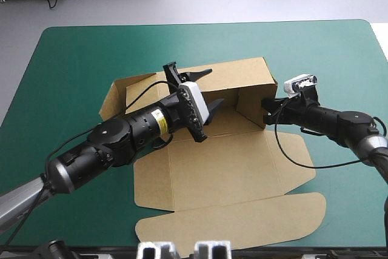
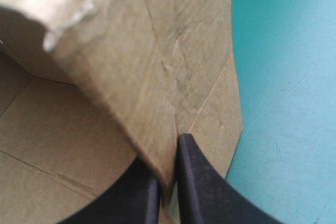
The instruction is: Fold the box
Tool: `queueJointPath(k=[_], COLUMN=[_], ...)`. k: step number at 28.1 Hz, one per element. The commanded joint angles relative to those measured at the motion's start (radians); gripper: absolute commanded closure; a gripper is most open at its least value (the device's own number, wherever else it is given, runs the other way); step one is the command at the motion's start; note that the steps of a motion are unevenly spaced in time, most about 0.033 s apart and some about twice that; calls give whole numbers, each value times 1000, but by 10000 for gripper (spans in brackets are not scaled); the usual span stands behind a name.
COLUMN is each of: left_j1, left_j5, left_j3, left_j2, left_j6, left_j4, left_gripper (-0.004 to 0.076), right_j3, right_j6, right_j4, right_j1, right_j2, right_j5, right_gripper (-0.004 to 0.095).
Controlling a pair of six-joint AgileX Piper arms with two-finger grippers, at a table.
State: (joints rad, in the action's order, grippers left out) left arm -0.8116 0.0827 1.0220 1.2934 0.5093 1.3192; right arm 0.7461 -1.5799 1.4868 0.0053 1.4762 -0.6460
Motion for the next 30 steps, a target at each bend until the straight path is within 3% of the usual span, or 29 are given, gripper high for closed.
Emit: queueJointPath(k=[1, 3, 7, 12, 15, 19, 22, 26, 28, 29, 30], left_j1=[-3, -3, -1, -1, 41, 210, 370, 556, 680, 740, 759], left_j5=[-18, -117, -402, -618, -723, -712, -629, -554, -537, -548, -553], left_j3=[39, 39, 39, 39, 39, 41, 41, 37, 37, 31, 26], left_j2=[-103, -133, -164, -163, -163, -163, -163, -163, -160, -152, -149], left_j6=[51, 65, 86, 172, 351, 474, 472, 437, 271, 82, -10], left_j4=[-17, -17, -17, 113, 244, 222, 59, -151, -378, -578, -658], left_gripper=[300, 400, 720, 733, 733, 733, 733, 733, 733, 733, 733], right_j3=[8, 18, 67, 154, 207, 270, 302, 304, 304, 309, 315], right_j6=[80, 129, 321, 658, 794, 944, 1017, 1033, 1033, 1030, 1021], right_j4=[-67, -109, -284, -604, -713, -829, -914, -948, -952, -955, -955], right_j1=[7, 7, 7, 7, 7, 7, 7, 7, 7, 7, 7], right_j2=[-46, -98, -208, -309, -343, -351, -332, -298, -247, -200, -171], right_j5=[4, 38, 64, -9, -89, -210, -295, -317, -315, -302, -295], right_gripper=[919, 917, 917, 917, 915, 915, 916, 916, 916, 916, 916])
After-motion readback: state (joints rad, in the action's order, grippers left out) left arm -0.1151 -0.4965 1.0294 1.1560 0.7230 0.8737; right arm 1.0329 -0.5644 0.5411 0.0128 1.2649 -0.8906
